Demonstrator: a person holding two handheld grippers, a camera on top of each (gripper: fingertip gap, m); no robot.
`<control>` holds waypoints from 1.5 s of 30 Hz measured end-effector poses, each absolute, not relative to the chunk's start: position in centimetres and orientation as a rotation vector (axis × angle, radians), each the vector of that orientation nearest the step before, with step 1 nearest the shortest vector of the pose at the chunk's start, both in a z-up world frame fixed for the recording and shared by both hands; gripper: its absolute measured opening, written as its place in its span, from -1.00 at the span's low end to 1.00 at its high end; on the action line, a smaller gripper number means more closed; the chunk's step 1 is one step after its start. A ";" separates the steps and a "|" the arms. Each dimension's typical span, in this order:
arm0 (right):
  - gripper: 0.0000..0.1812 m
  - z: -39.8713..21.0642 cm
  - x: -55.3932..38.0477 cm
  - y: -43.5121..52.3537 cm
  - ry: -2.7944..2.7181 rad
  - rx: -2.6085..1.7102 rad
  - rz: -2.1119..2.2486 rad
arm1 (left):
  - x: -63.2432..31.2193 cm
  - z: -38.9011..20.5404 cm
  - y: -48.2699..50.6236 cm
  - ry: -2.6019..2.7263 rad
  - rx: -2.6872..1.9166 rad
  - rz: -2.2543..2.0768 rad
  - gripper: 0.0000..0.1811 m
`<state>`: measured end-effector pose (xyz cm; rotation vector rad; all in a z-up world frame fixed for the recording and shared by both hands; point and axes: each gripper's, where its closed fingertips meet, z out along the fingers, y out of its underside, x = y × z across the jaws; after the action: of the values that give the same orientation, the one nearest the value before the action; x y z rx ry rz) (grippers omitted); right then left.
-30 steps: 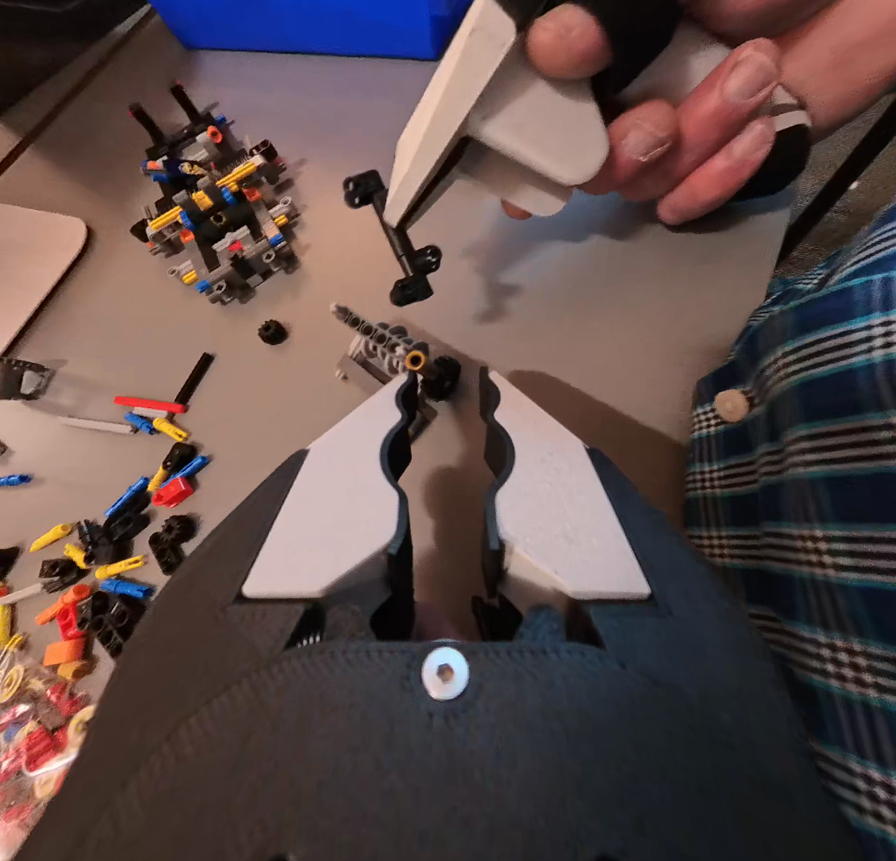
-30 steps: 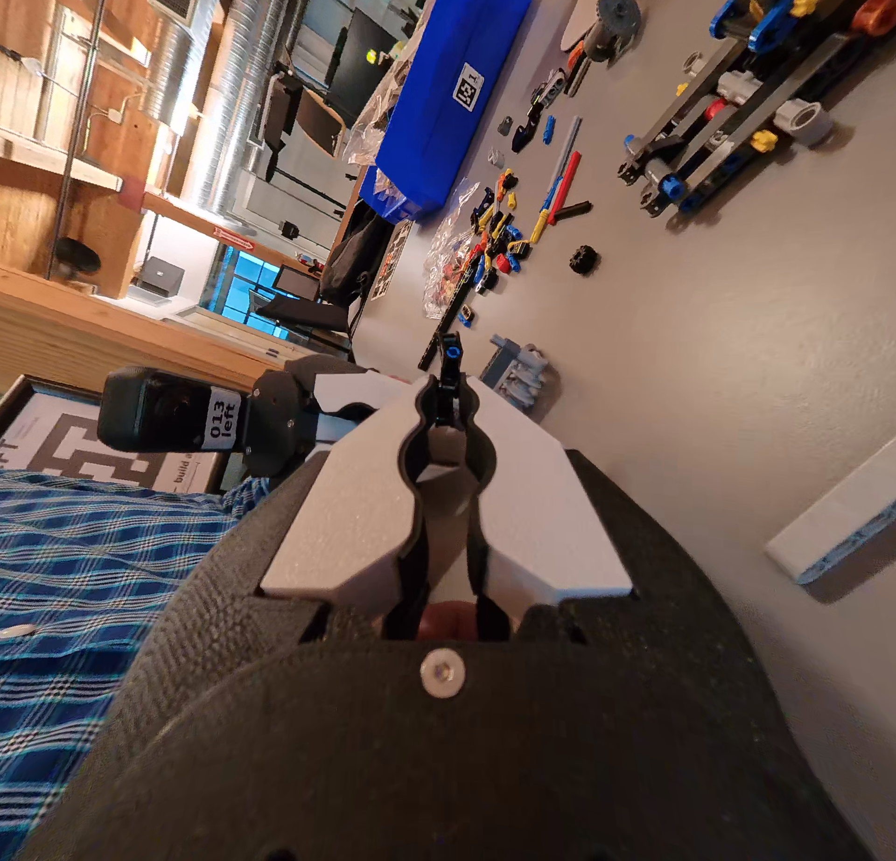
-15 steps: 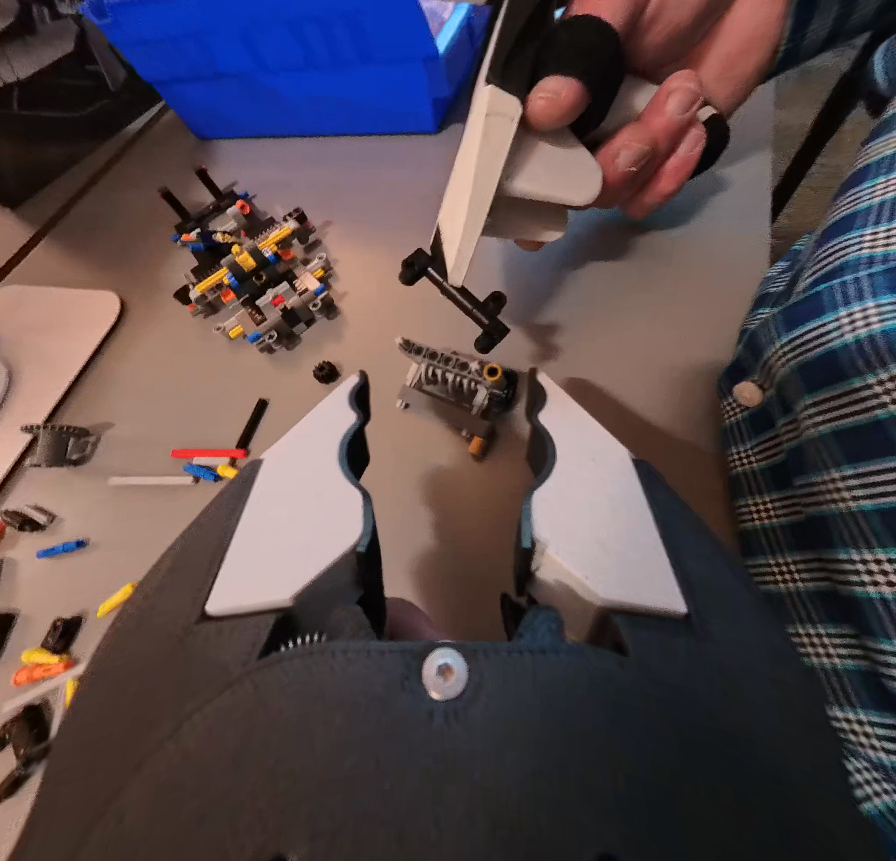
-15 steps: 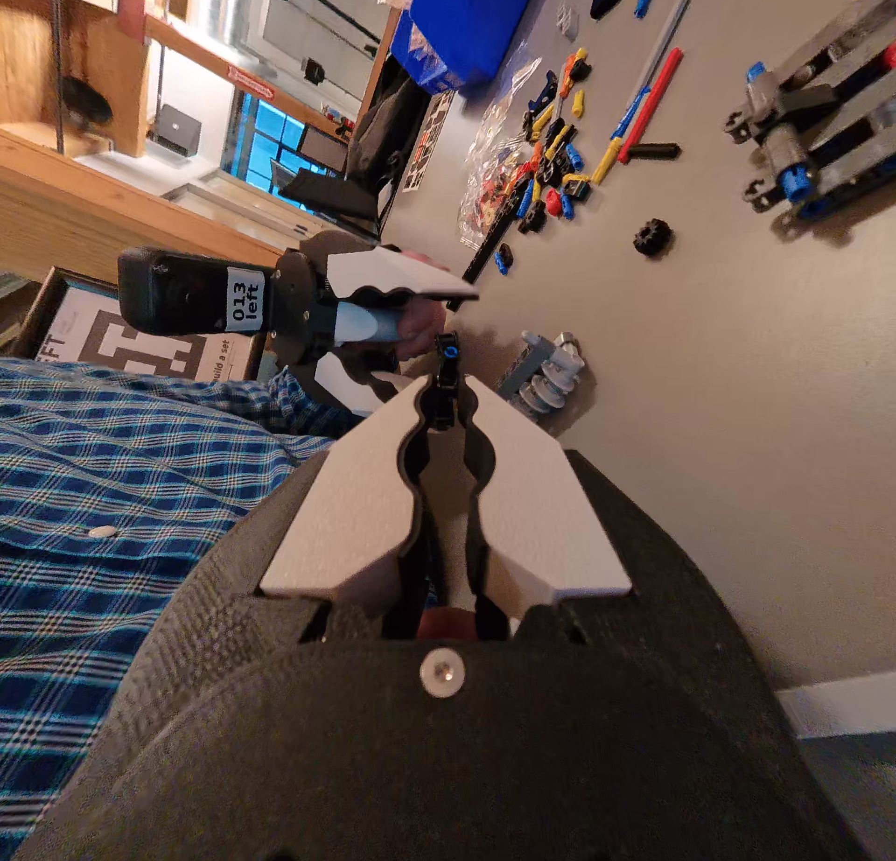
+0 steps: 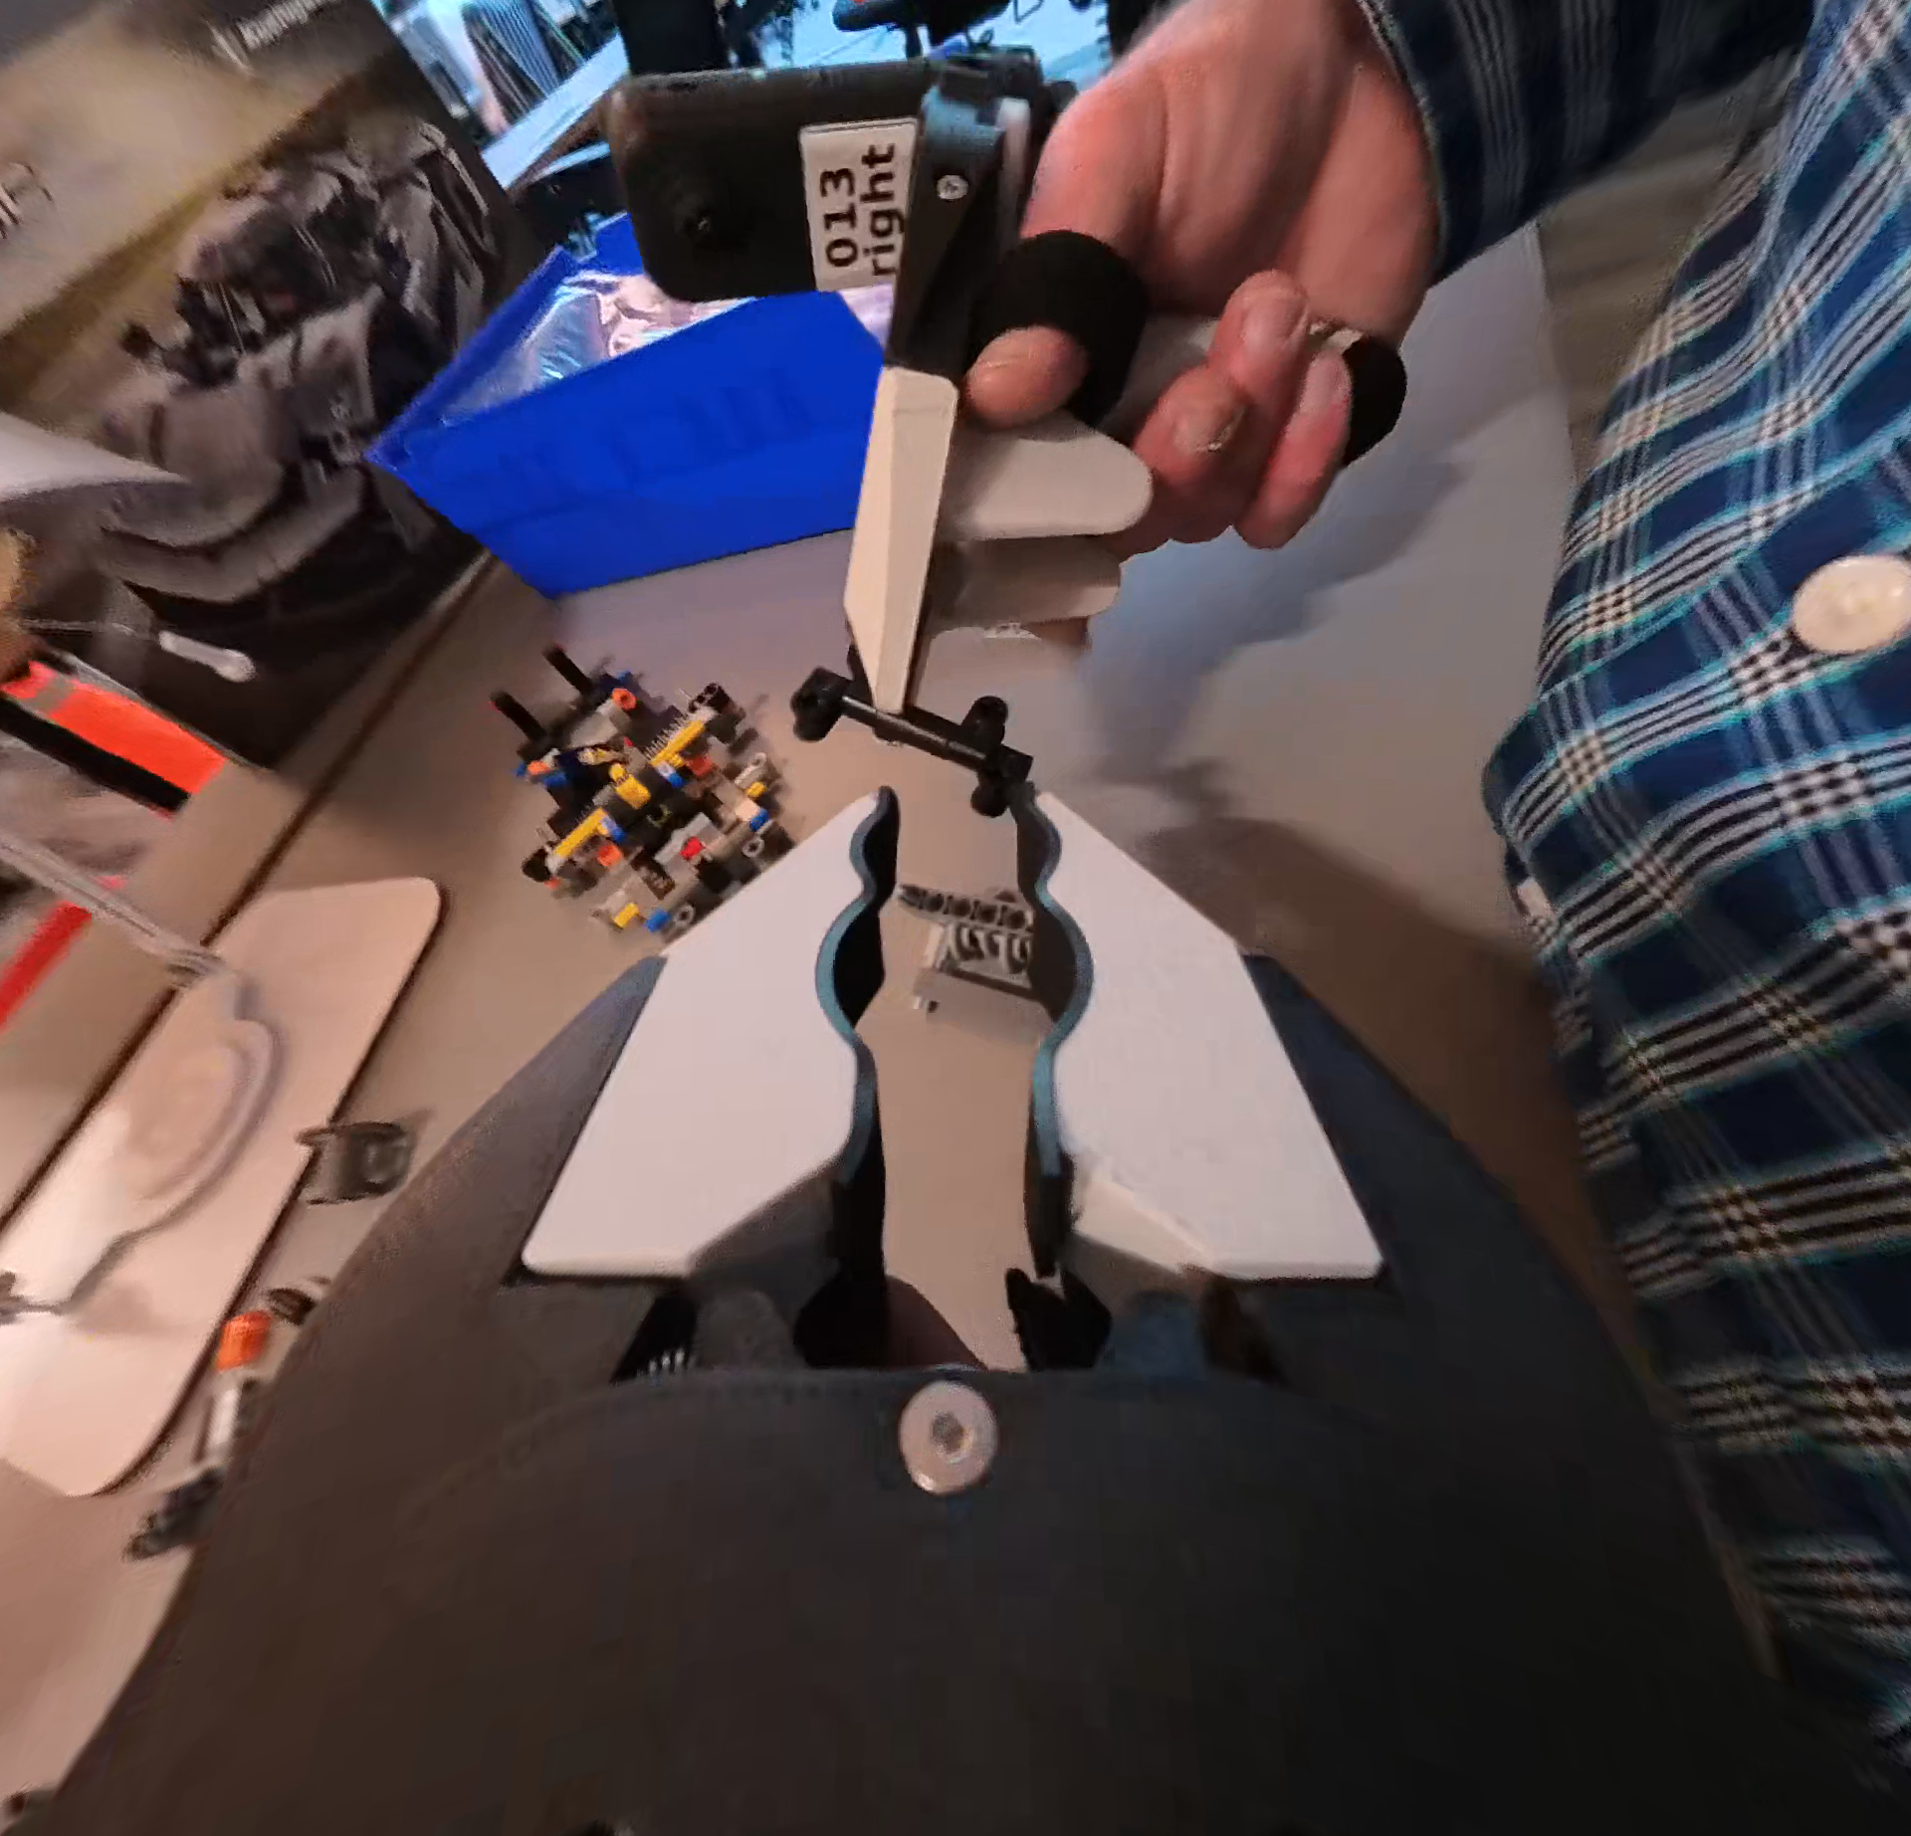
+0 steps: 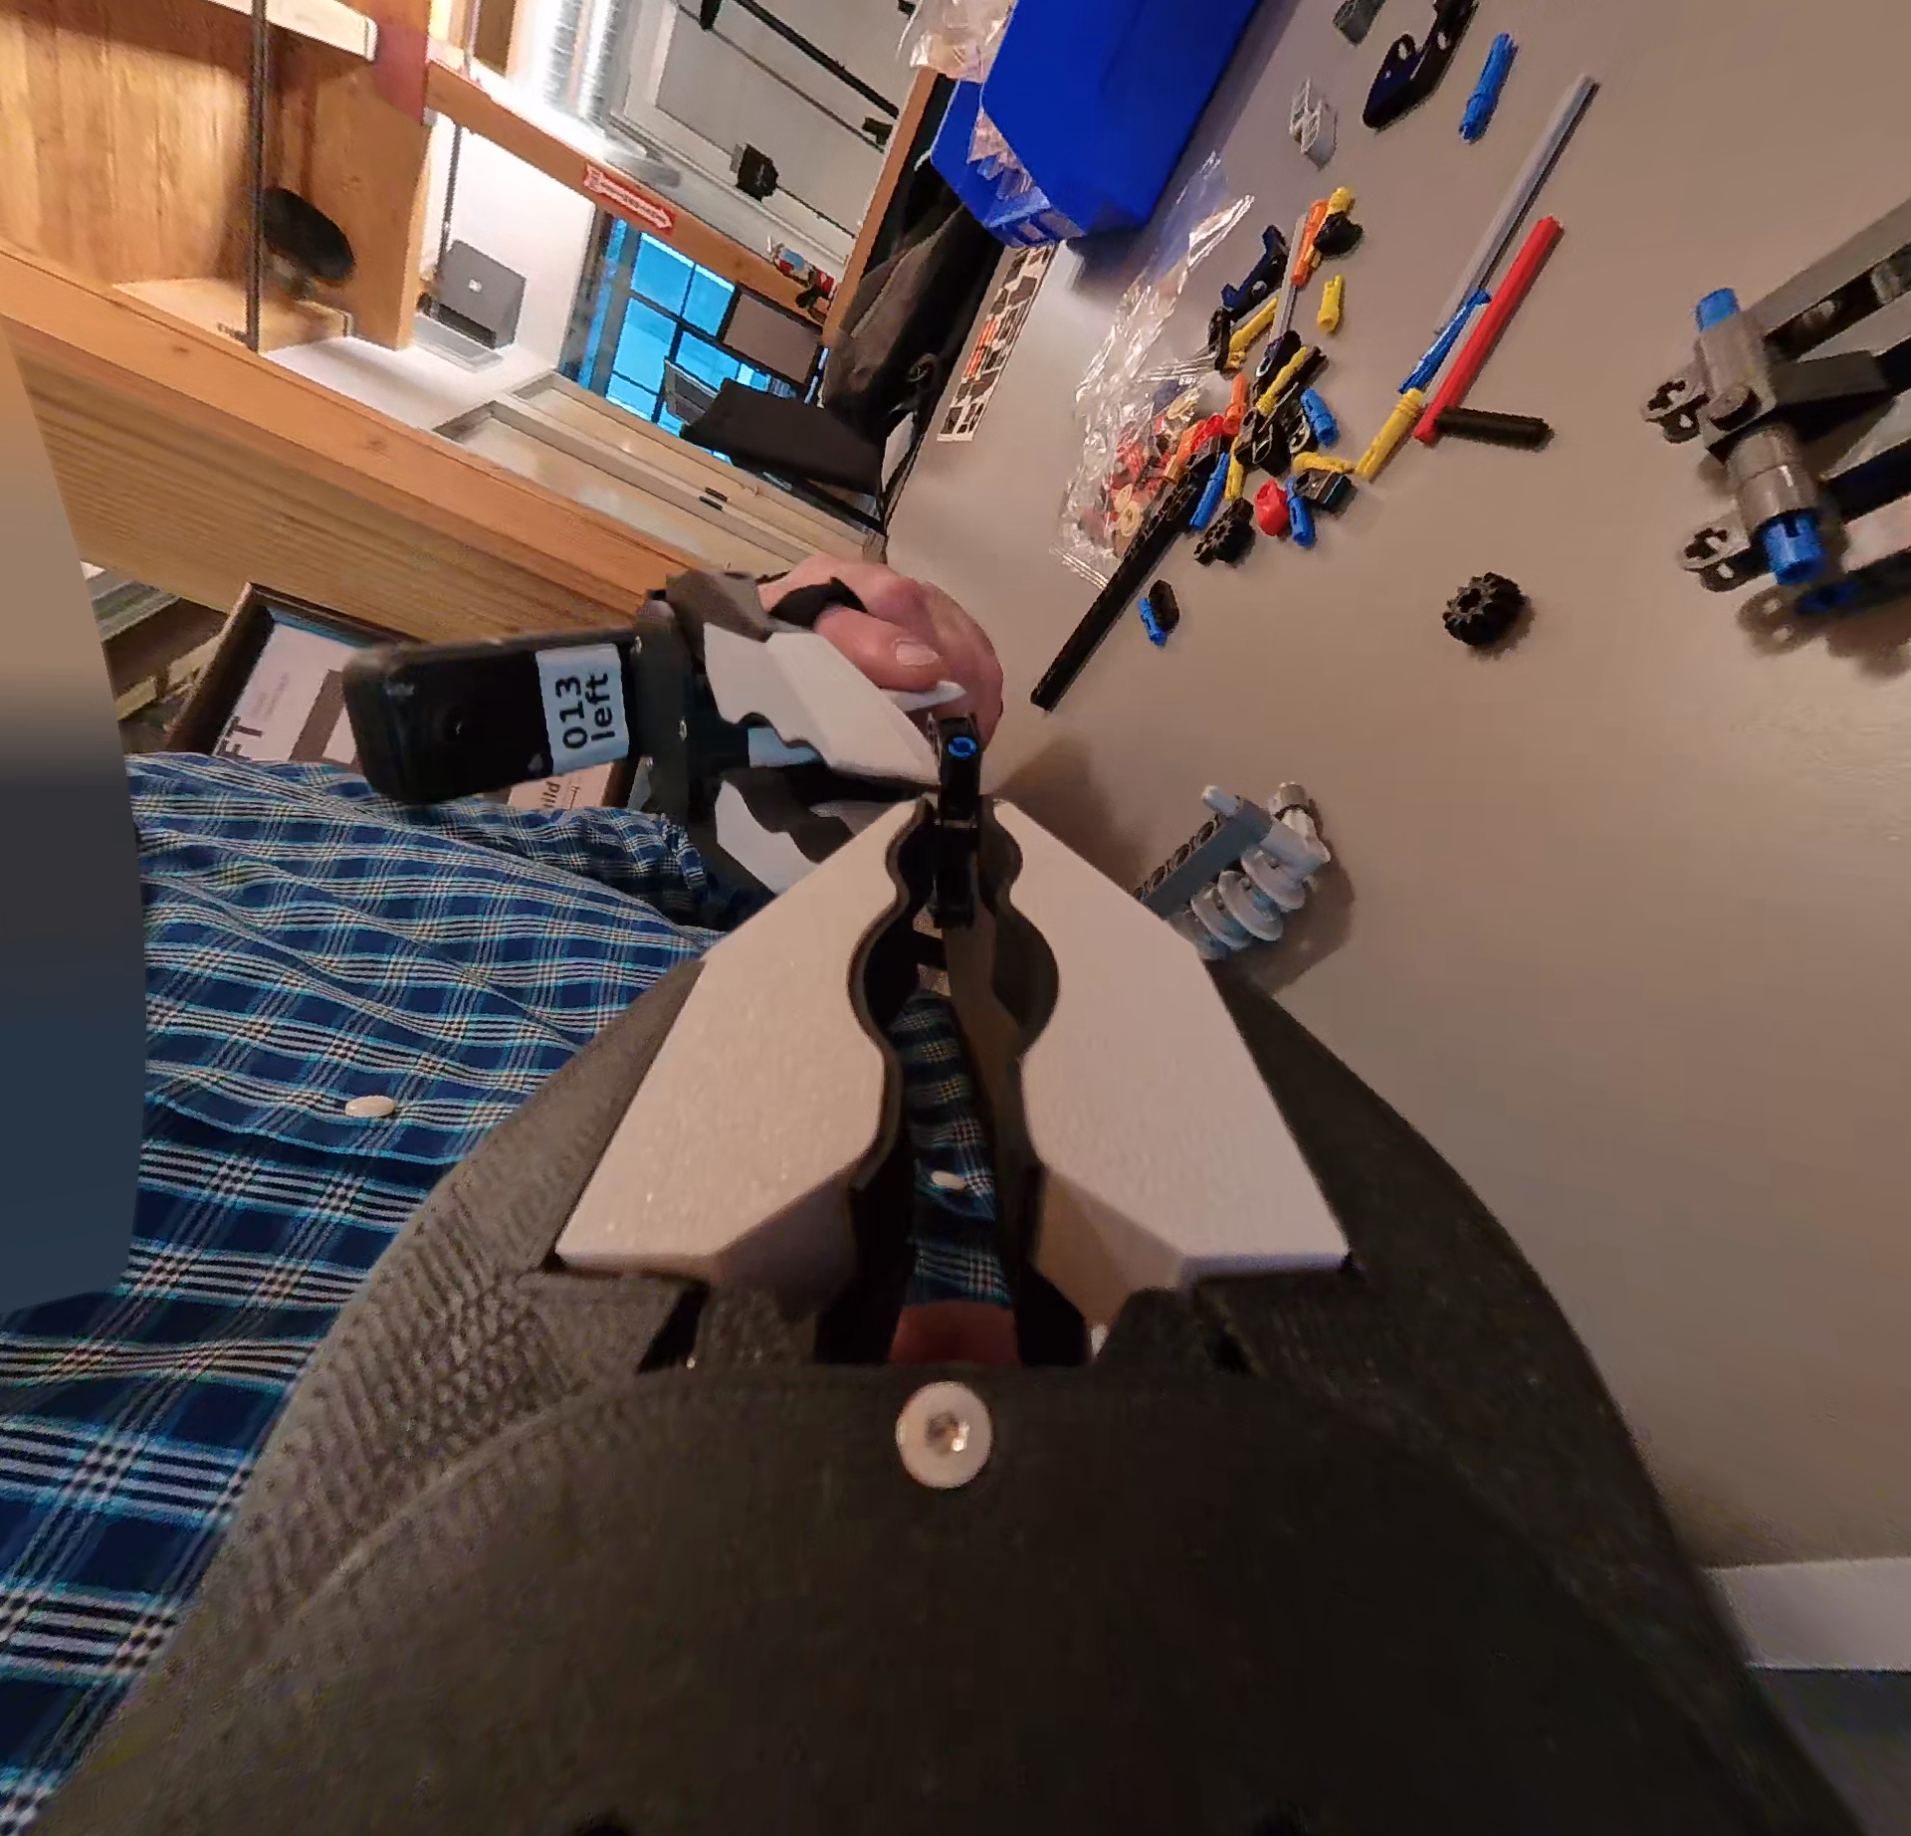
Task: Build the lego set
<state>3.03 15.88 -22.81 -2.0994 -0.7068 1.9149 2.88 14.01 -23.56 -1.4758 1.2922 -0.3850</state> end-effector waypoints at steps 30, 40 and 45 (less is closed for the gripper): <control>-0.84 -20.9 3.1 14.1 -1.683 -1.356 0.499 | 3.8 -21.0 13.2 1.257 -1.497 -0.597 -0.94; -0.95 -21.8 3.2 13.5 -1.797 -1.298 0.350 | 3.8 -22.1 12.6 1.422 -1.527 -0.486 -0.95; -0.96 -20.2 3.2 13.8 -1.588 -1.352 0.593 | 3.9 -20.4 12.9 1.305 -1.500 -0.606 -0.94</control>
<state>3.21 13.81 -20.18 -1.3525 -1.5877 0.5929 3.87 12.93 -20.44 -1.4999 1.3051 -0.6059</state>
